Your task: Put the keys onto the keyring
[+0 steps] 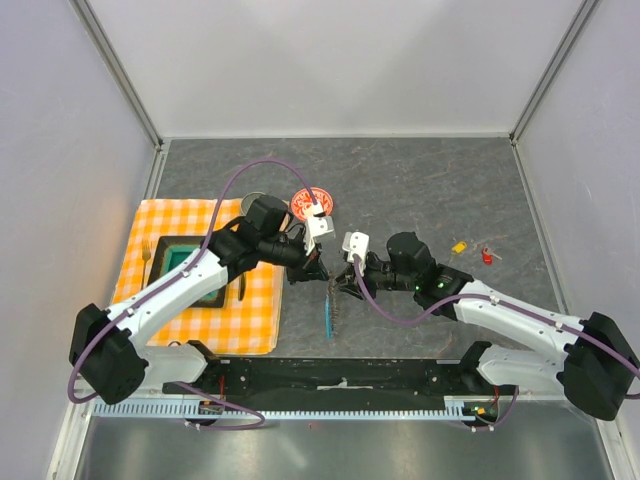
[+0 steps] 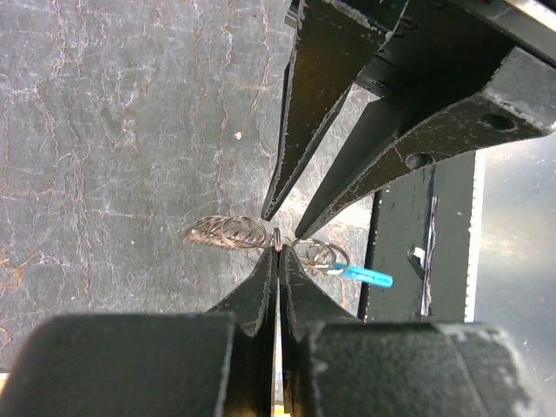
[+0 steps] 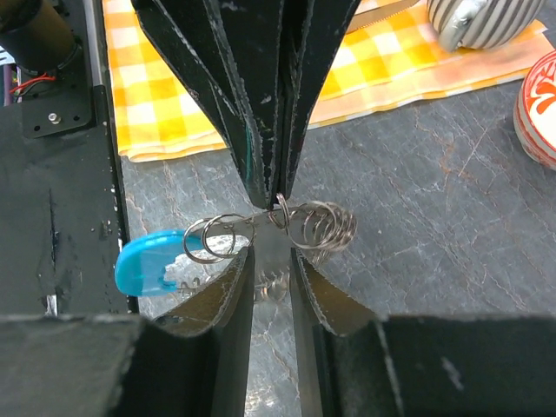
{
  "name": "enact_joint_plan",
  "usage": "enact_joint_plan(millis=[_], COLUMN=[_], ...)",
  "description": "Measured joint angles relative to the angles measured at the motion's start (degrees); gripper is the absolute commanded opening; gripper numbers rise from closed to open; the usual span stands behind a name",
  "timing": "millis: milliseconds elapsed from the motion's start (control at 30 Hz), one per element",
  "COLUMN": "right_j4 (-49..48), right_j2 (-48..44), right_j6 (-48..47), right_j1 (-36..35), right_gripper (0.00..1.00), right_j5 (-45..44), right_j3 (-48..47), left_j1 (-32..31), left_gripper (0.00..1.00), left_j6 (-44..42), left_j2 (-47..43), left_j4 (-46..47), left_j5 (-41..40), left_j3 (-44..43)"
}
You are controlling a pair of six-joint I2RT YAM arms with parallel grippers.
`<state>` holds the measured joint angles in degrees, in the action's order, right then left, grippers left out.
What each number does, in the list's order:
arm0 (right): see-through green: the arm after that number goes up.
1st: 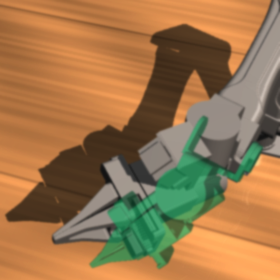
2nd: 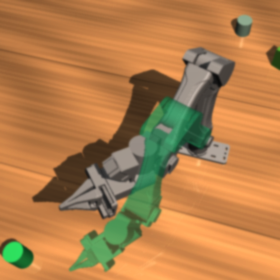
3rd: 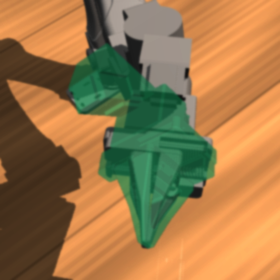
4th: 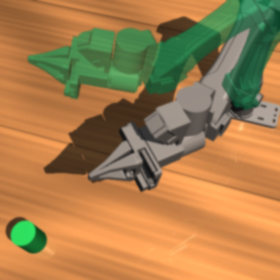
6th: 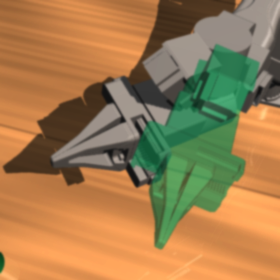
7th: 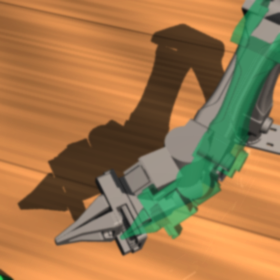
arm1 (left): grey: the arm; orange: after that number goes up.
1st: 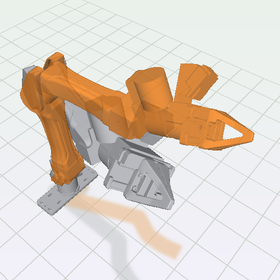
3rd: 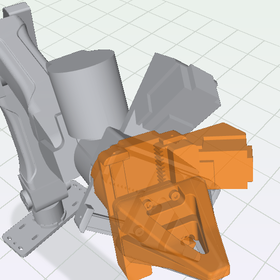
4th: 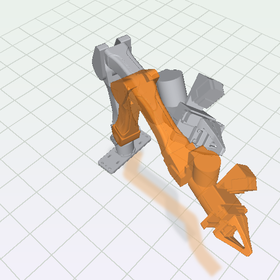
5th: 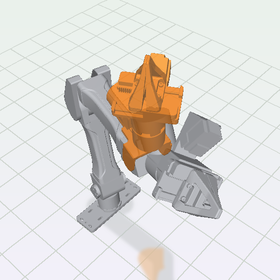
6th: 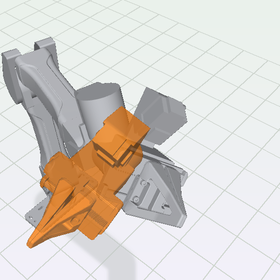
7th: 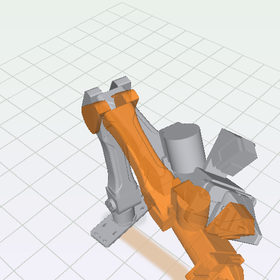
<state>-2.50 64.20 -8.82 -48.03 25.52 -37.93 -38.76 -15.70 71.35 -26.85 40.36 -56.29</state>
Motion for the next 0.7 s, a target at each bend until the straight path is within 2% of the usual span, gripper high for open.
enact_joint_plan(millis=[300, 700], right_j4=[-1.9, -4.04], right_j2=[0.31, 0.46], right_j6=[-0.2, -0.42], right_j1=[0.17, 1.03], right_gripper=[0.3, 0.22], right_j5=[0.42, 4.28], right_j3=[0.11, 0.11], left_j1=[-0.02, -0.76], left_gripper=[0.02, 0.02], left_j6=[-1.18, -2.03], left_j2=[0.28, 0.28], left_j4=[-0.04, -0.17], left_j5=[0.0, 0.04], left_j3=[0.31, 0.42])
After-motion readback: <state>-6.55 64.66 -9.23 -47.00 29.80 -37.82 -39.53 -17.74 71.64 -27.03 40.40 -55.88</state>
